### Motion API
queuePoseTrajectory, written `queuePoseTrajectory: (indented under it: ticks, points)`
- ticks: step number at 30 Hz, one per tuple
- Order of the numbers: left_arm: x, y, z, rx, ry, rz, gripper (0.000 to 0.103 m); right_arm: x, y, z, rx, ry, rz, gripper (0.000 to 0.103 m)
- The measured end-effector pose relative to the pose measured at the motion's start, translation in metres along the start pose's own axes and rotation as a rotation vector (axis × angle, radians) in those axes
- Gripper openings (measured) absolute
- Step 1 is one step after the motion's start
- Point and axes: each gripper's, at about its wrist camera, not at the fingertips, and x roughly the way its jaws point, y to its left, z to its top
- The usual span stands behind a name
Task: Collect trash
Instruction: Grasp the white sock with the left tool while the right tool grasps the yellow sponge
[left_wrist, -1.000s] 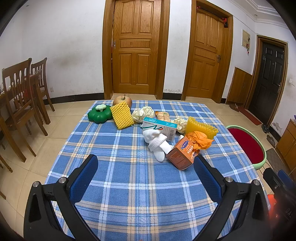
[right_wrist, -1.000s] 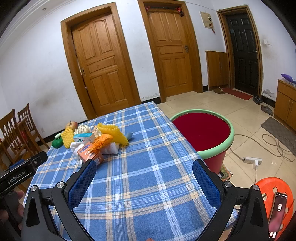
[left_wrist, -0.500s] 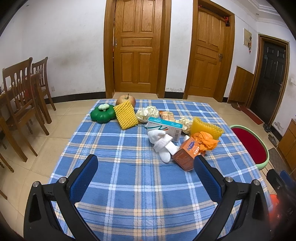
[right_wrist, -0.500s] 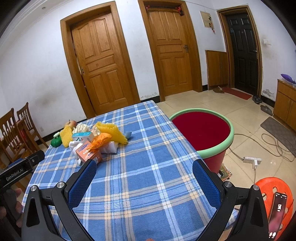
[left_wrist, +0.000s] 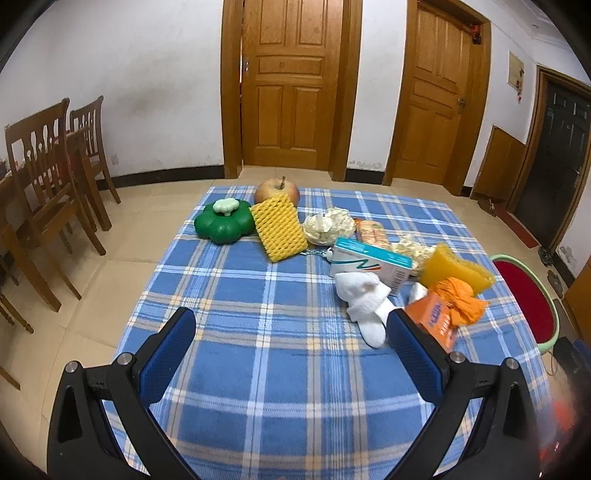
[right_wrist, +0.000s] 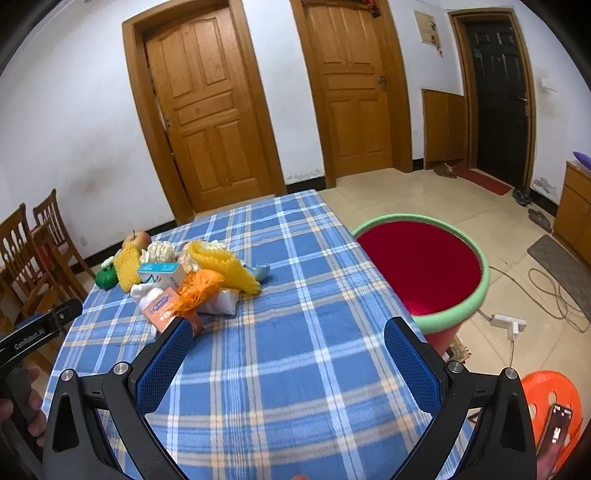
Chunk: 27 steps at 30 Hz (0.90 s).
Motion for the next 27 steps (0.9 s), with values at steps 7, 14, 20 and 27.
queuePoseTrajectory:
  ticks: [7, 14, 20, 27]
  points:
    - [0.035, -0.007, 0.014, 0.007, 0.051, -0.03, 0.101, 0.032, 0.007, 0.026, -0.02, 0.051, 0.027, 0.103]
    - [0.078, -0.021, 0.021, 0.003, 0.148, -0.087, 0.093, 0.068, 0.021, 0.043, -0.088, 0.106, 0.076, 0.093]
    - [0.101, -0.029, 0.019, -0.014, 0.195, -0.132, 0.08, 0.098, 0.027, 0.051, -0.115, 0.158, 0.156, 0.075]
    - [0.111, -0.031, 0.019, -0.07, 0.235, -0.218, 0.053, 0.128, 0.034, 0.055, -0.195, 0.202, 0.272, 0.053]
